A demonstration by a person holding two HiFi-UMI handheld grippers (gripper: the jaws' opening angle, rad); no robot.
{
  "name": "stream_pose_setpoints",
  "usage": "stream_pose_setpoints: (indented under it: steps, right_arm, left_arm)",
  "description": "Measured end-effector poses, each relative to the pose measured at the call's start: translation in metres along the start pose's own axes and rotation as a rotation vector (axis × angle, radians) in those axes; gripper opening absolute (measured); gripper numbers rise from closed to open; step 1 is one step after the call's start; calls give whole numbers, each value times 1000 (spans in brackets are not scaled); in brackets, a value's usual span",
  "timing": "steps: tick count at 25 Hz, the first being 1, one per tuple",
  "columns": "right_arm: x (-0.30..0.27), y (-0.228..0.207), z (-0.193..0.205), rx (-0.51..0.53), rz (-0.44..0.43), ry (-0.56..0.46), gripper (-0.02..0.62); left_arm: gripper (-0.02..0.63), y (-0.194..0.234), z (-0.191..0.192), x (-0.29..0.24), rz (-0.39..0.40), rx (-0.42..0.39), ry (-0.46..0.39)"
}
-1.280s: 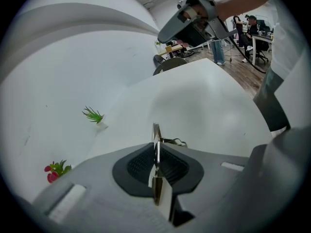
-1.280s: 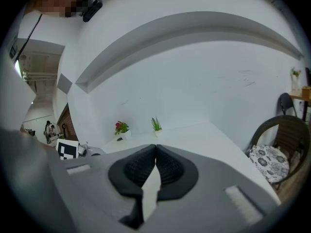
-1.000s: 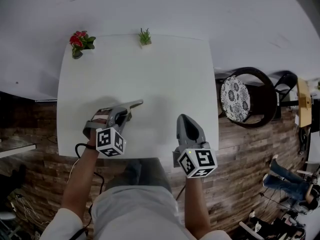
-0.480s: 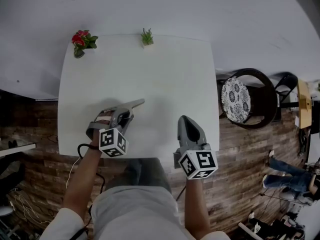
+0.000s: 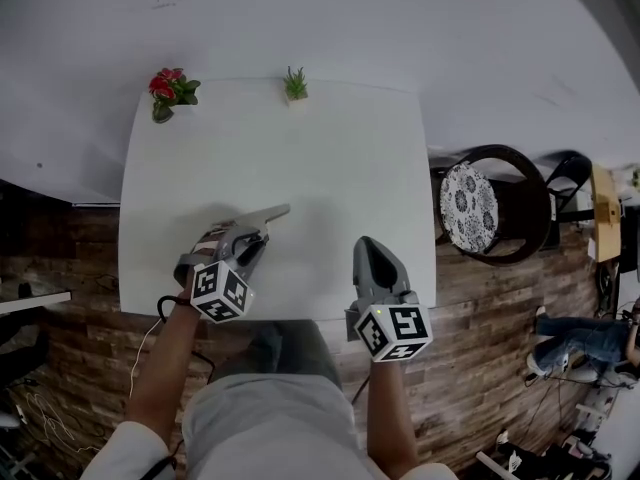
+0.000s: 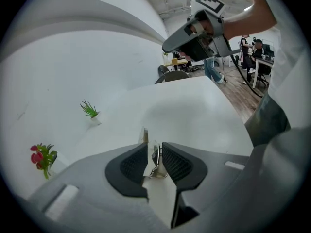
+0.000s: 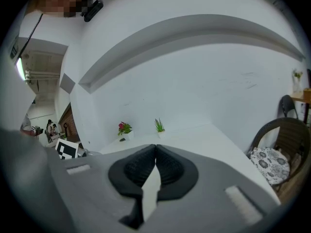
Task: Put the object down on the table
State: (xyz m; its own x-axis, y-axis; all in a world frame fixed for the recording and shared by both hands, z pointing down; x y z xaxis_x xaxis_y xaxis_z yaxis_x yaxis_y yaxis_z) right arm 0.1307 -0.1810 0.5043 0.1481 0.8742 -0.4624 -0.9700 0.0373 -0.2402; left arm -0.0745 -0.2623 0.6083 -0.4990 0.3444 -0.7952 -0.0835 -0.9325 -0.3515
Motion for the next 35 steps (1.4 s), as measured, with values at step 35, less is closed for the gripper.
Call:
stream_pose_setpoints:
  steps: [35]
  right_arm:
    - [47, 33, -36, 52, 7, -112, 3]
  left_arm:
    - [9, 53, 4, 160, -332, 624, -319]
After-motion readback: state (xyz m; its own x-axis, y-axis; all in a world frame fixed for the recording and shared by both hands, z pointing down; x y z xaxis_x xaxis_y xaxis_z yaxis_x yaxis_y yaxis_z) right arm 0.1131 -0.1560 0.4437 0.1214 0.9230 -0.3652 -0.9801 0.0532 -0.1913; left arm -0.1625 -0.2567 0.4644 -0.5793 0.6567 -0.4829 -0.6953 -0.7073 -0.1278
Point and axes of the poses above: the fingertips, and each gripper's own axes: x backward along the fingers, y to its left, z out of its underside, the point moved 6 cm from there along x, backward along the fingers, and after that the axes turned 9 degrees about y, right-handed, at the moved point
